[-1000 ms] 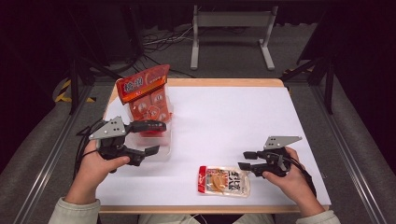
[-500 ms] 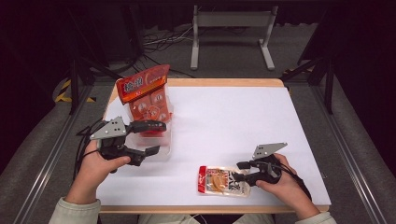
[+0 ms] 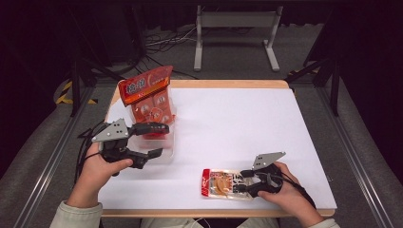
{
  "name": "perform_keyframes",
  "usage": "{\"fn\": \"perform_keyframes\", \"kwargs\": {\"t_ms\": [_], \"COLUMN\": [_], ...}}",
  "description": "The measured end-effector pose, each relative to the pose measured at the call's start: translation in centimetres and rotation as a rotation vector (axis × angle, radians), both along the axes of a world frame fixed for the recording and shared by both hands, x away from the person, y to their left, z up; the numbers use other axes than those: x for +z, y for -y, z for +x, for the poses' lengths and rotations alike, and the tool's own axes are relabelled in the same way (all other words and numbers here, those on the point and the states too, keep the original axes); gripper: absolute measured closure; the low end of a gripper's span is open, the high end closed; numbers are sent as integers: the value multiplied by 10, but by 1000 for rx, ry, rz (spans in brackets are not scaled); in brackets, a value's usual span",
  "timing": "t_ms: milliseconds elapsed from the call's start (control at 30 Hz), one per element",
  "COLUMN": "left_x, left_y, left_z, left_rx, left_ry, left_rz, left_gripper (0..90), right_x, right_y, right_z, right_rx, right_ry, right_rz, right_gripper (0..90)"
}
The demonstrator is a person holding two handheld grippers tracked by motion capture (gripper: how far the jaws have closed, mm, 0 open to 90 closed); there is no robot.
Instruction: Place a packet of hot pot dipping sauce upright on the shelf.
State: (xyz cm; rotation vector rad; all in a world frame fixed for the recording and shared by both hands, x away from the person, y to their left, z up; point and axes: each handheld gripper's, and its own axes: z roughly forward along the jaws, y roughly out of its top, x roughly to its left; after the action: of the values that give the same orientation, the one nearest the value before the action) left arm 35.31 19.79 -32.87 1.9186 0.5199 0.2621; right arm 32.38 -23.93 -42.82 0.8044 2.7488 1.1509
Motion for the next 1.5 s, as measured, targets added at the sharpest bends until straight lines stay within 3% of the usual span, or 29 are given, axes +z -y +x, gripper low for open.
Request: {"fn": "perform_keyframes", "kwargs": {"t_ms": [267, 500, 833, 900, 1033, 1133, 1233, 1367, 1500], "left_x": [-1, -2, -1, -1, -1, -2, -3, -4, -4], "left_y": [2, 3, 3, 3, 4, 4, 6, 7, 7], "left_z": [1, 1, 0, 0, 0, 0, 0, 1, 1], "left_rx": [-6, -7, -9, -9, -11, -12, -19, -19, -18], "left_ry": [-4, -5, -6, -2, -6, -5, -12, -12, -15], "left_rz": [4, 2, 1, 0, 2, 5, 9, 12, 12], "left_gripper": [155, 156, 156, 157, 156, 156, 156, 157, 157], "right_x": [-2, -7, -9, -9, -10, -11, -10, -8, -4], "right_y": [-2, -11, -13, -14, -13, -14, -13, -15, -11], "right_z": [-7, -10, -6, -7, -5, -4, -3, -4, -4], "right_rx": [17, 35, 62, 76, 79, 69, 54, 58, 43], "right_ry": [32, 55, 111, 112, 108, 104, 84, 96, 92], "right_rz": [-12, -68, -114, -109, -91, -81, -69, -83, -54], "right_gripper": [398, 410, 606, 720, 855, 900, 900, 900, 900]}}
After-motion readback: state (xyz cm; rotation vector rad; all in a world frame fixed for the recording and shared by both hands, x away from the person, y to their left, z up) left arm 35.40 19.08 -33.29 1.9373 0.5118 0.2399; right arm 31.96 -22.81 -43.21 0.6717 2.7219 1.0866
